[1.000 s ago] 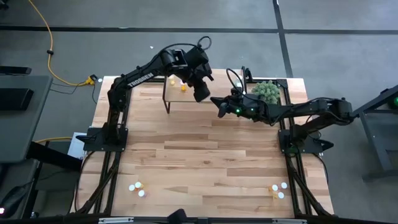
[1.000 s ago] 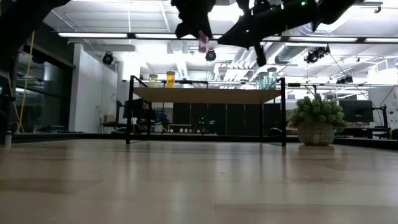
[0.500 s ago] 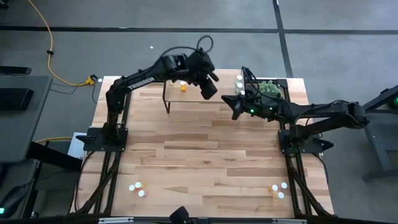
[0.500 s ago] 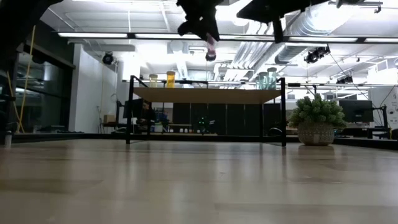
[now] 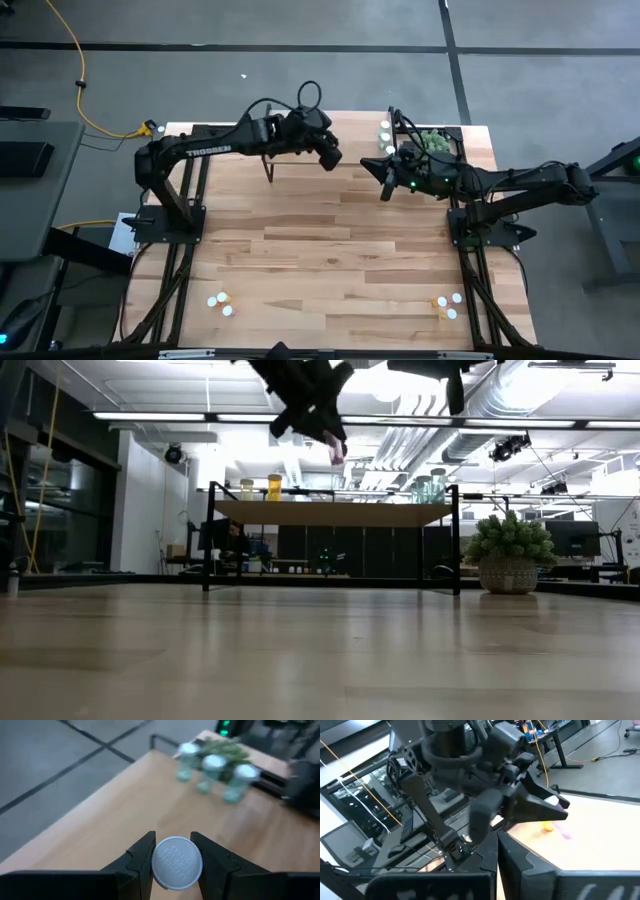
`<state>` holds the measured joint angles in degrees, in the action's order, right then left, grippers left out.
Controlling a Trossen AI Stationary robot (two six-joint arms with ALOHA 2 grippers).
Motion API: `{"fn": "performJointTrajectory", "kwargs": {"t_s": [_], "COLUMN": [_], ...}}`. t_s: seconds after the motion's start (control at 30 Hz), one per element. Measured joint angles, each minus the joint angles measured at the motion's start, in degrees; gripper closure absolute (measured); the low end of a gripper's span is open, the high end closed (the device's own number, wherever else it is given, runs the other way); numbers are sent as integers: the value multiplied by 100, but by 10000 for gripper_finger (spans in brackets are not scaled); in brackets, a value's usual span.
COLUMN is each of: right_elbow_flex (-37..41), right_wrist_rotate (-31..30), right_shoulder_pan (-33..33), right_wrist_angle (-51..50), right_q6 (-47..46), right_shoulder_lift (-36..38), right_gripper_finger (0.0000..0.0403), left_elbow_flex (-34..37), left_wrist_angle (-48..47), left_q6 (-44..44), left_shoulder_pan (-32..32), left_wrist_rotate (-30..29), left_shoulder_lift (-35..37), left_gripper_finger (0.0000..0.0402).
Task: Pick and place medicine bottles onto shelf by color
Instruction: Put the top pink pill bottle on the shelf
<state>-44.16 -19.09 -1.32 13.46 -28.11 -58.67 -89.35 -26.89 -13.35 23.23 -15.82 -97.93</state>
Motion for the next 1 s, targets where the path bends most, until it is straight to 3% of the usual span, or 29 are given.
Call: {"fn": "performJointTrajectory", "kwargs": {"t_s": [0.37,1.0], "right_elbow_flex": [0,0], "right_wrist_rotate": [0,-2], "right_shoulder_pan": [-2,-9], "right_wrist_angle": [-79,-101], "right_q6": [-35,-33], "right_shoulder_lift": [-15,-15], "right_gripper_finger": [403,403], "left_elbow_flex": [-22,-32], "left_wrist_angle": [-246,-734], "left_q6": [-107,-152], "left_shoulder_pan": [273,419], "left_wrist_rotate": [-150,81], "left_shoulder_lift": [-441,-484], "left_gripper_finger": [293,293]}}
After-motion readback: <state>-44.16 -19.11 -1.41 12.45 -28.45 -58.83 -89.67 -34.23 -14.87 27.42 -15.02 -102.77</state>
